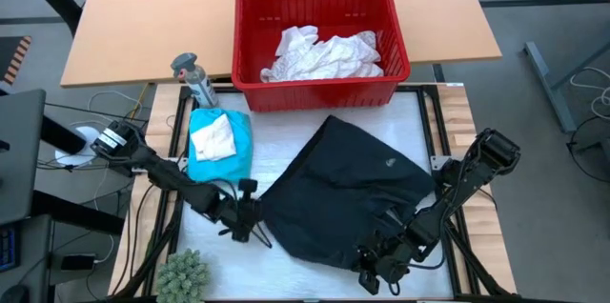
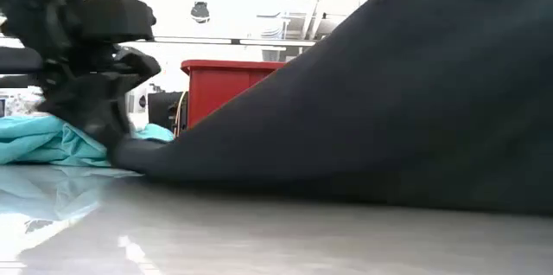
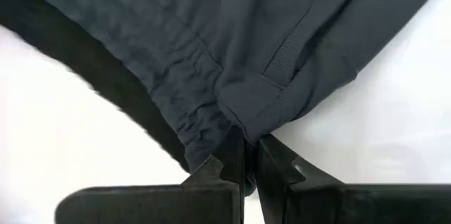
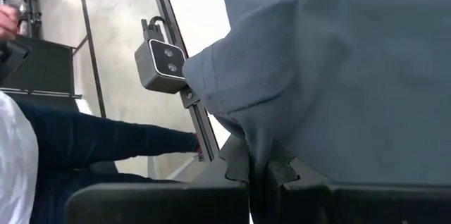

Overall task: Fold laundry
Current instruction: Fold the black shorts

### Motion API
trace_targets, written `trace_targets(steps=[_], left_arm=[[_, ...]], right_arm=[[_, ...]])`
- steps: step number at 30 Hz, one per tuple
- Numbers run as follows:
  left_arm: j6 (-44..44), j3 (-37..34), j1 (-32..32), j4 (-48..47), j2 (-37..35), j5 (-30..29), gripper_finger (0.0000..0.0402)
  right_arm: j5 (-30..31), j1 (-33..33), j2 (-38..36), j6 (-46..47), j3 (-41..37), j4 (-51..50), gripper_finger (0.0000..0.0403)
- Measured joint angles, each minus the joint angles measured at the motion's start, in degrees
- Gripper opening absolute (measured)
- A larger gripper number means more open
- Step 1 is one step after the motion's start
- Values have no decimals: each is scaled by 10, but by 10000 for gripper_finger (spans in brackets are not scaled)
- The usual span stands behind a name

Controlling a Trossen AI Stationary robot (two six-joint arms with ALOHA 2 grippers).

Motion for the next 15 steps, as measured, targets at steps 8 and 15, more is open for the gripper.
trace_targets(steps=[8,15], left_arm=[[-292,0,-95,27,0,71,1],[-525,0,-186,124,0,79,0]], right_arm=[[-41,-11,0,-15,0,34,26],[-36,11,0,37,0,65,26]])
